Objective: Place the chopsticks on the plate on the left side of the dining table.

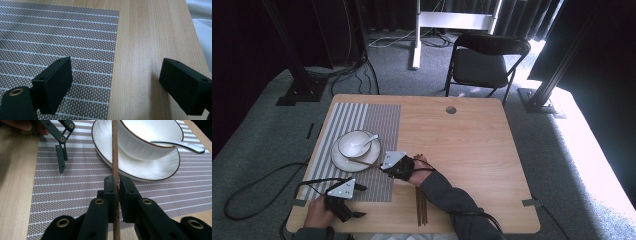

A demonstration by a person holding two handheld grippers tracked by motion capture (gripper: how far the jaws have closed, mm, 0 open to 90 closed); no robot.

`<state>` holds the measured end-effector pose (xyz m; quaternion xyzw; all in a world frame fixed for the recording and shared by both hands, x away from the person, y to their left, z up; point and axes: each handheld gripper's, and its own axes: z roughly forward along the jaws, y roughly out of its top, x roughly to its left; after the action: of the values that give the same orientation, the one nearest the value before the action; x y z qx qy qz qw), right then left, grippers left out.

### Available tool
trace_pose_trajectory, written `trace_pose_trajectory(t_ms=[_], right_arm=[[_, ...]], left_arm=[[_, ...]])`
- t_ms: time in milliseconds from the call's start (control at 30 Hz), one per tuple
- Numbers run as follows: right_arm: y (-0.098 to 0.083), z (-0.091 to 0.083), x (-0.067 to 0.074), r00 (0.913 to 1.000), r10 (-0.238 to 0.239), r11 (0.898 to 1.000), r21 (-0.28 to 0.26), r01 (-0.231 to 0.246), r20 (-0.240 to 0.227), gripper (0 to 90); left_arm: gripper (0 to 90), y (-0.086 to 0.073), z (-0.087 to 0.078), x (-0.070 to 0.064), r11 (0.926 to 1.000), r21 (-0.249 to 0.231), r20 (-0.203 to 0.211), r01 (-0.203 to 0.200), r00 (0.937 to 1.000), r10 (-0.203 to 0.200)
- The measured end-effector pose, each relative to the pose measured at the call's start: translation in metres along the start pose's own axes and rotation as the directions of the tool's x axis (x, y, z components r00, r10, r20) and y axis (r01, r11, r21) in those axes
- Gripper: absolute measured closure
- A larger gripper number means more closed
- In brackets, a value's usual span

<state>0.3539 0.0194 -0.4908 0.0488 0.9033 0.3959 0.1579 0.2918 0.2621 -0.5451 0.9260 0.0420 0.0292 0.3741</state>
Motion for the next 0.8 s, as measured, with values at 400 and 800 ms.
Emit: trace_pose_trajectory(t_ms=[400,800], right_arm=[[0.007,0.005,0.001,0.9998,-0.018,1.000,0.003,0.018,-0.008,84.3],[0.011,0.008,0.001,0.9995,-0.027,1.000,-0.002,0.027,-0.015,84.3]], left_arm=[[11.7,0.000,0.000,0.000,1.0000,0.001,0.000,0.000,1.0000,0.000],[11.7,0.000,0.000,0.000,1.0000,0.000,0.000,0.001,1.0000,-0.001]])
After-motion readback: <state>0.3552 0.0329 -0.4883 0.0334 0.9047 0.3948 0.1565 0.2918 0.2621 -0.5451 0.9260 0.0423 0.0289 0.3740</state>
